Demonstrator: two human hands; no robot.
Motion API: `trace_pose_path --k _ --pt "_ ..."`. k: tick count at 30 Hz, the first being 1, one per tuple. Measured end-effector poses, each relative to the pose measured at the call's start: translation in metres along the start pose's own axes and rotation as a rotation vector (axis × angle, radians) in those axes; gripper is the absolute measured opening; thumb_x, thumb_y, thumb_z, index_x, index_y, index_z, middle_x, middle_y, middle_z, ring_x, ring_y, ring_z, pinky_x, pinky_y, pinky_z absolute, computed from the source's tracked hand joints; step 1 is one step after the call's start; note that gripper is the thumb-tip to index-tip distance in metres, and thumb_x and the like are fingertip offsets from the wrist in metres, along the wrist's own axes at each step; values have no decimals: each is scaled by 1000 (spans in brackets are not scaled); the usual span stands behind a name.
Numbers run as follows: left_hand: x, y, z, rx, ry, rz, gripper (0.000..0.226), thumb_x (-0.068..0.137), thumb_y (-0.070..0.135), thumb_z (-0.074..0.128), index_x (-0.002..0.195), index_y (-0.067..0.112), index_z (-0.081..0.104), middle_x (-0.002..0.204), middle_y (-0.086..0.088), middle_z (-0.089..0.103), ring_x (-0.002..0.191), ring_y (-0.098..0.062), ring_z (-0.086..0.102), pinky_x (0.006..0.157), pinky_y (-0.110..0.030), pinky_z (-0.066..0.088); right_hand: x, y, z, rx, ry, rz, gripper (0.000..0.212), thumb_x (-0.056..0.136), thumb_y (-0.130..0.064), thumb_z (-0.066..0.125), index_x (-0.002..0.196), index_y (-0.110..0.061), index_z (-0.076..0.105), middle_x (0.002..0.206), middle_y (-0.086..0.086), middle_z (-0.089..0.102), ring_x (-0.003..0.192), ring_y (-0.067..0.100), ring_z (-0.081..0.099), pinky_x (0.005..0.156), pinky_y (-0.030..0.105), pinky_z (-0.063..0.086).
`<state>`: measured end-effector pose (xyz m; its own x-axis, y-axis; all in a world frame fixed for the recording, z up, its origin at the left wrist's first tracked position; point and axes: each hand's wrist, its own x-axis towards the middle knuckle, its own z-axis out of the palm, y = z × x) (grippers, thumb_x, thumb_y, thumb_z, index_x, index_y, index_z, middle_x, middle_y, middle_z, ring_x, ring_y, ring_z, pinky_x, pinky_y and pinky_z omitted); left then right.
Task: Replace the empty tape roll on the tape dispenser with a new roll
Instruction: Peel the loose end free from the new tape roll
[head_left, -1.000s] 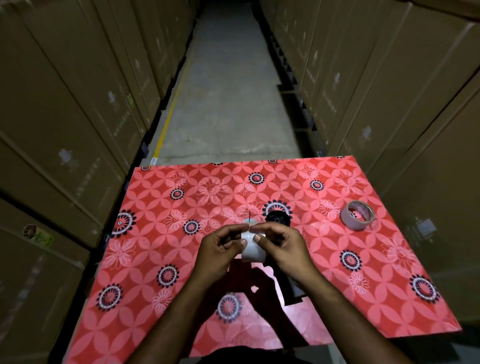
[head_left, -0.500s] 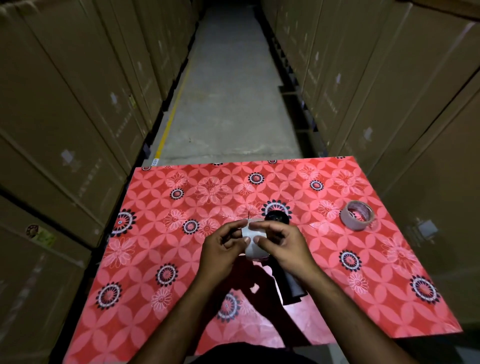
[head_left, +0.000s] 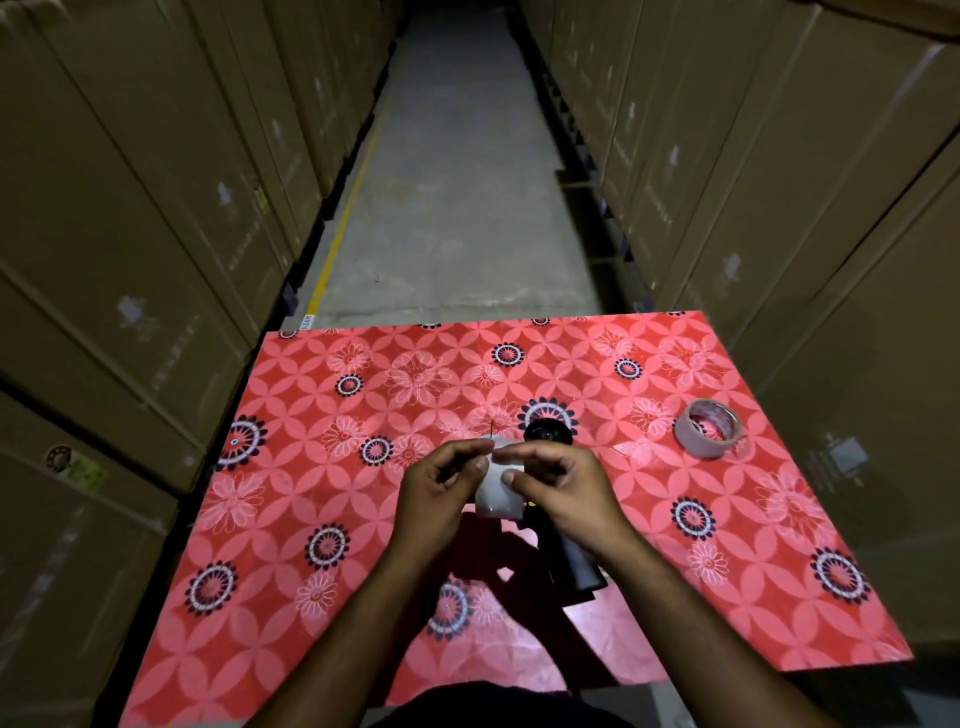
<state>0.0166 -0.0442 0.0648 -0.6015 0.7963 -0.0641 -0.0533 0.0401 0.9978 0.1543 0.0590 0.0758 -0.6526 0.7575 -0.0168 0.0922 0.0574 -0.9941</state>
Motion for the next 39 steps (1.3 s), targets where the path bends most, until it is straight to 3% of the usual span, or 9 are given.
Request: trace_pose_path --k 3,8,17,20,25,29,32,35,39 --pt "-1 1 -1 -30 -46 -19 31 98 -10 61 115 14 73 97 11 81 91 -1 75 73 -17 58 1 1 3 48 79 37 27 88 -4 74 93 -29 82 96 -4 80 89 16 76 80 44 60" --pt "0 -1 -1 1 -47 0 36 92 -17 65 115 10 71 87 21 79 85 5 72 74 -13 56 1 -1 1 21 39 -11 28 89 -2 71 95 -28 81 101 -4 80 100 13 75 92 31 57" --pt "0 -6 -2 -79 -111 -11 51 79 -18 78 120 12 72 105 5 82 97 -12 76 78 -23 60 5 -2 -1 62 54 23 22 94 -11 68 94 -28 82 98 -2 80 95 16 75 85 36 59" --pt "2 -7 -3 14 -30 47 38 82 -12 80 110 14 77 101 7 82 96 -8 76 78 -19 58 2 -3 -5 148 -71 49 33 81 3 79 110 -13 77 106 5 79 99 18 75 84 29 59" --pt "7 -12 -2 164 34 173 20 91 5 78 91 25 81 91 8 79 86 -2 73 77 -15 53 3 2 -1 104 -50 79 47 68 11 84 103 -17 74 97 13 76 85 23 73 76 45 62" --pt "7 -13 -5 283 -18 273 21 77 42 79 94 30 80 101 0 58 94 1 59 81 -12 46 4 2 -1 152 -35 132 60 68 16 82 115 -10 55 82 -4 73 72 11 69 66 28 59" --pt "11 -15 -9 289 -57 296 18 72 36 86 89 31 80 113 3 62 110 0 60 92 -10 45 2 2 -2 134 -34 151 64 67 14 84 117 -8 51 90 9 72 73 13 69 68 35 59" --pt "12 -14 -10 344 -78 355 8 79 17 82 83 24 80 102 9 73 101 -3 68 88 -12 47 -2 2 0 120 -29 163 66 65 16 84 116 -8 50 95 23 69 74 16 67 70 37 58" --pt "11 -13 -8 428 -68 398 15 92 25 68 89 11 74 95 5 75 93 -1 68 83 -16 49 -4 5 3 94 -9 177 64 65 11 87 112 -13 51 81 3 72 71 14 69 69 35 59"
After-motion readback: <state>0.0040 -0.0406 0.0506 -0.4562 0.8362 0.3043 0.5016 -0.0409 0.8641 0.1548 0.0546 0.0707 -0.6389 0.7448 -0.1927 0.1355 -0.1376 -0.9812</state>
